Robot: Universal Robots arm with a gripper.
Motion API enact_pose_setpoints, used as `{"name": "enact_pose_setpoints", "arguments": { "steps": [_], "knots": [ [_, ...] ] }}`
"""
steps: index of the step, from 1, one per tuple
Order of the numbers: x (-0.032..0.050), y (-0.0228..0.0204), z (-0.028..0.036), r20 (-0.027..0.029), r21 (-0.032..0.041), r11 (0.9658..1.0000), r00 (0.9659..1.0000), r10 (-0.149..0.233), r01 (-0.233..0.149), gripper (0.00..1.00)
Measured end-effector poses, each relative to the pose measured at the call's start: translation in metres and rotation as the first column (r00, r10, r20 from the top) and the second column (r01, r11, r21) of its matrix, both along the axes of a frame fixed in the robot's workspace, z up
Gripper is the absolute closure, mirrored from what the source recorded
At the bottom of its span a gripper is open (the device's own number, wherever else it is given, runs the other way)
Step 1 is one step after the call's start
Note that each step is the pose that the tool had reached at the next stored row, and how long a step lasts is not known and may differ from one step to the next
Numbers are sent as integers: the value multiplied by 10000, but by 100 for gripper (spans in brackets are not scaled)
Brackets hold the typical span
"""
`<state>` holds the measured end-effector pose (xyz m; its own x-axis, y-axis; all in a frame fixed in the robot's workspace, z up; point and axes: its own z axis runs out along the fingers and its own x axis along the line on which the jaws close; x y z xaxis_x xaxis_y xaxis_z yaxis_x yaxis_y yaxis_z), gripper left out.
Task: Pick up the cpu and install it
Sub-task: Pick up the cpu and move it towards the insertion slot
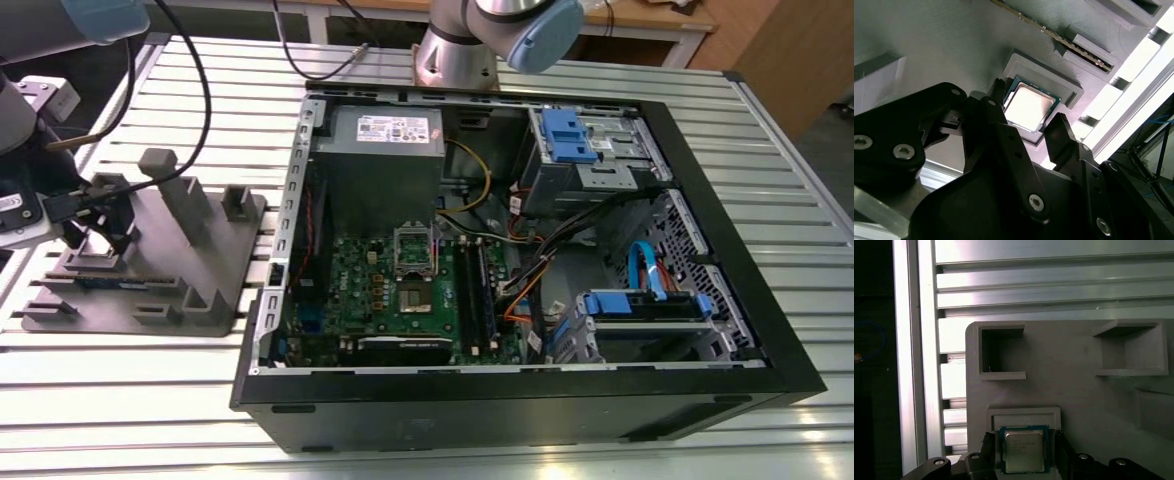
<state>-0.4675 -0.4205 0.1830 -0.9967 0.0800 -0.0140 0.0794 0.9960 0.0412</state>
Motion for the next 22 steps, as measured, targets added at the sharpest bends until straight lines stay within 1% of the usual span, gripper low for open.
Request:
{"name": "enact_pose_setpoints", "arguments": {
  "steps": [7, 9, 10, 11, 22],
  "knots": [
    [0, 0, 1, 0, 0, 10000, 10000, 0, 0, 41],
    [0, 0, 2, -1, 0, 10000, 10000, 0, 0, 43],
    [-1, 0, 2, -2, -1, 10000, 10000, -1, 1, 49],
    [0, 0, 2, -1, 0, 10000, 10000, 0, 0, 53],
    [0, 0, 9, -2, -1, 10000, 10000, 0, 0, 53]
  ]
}}
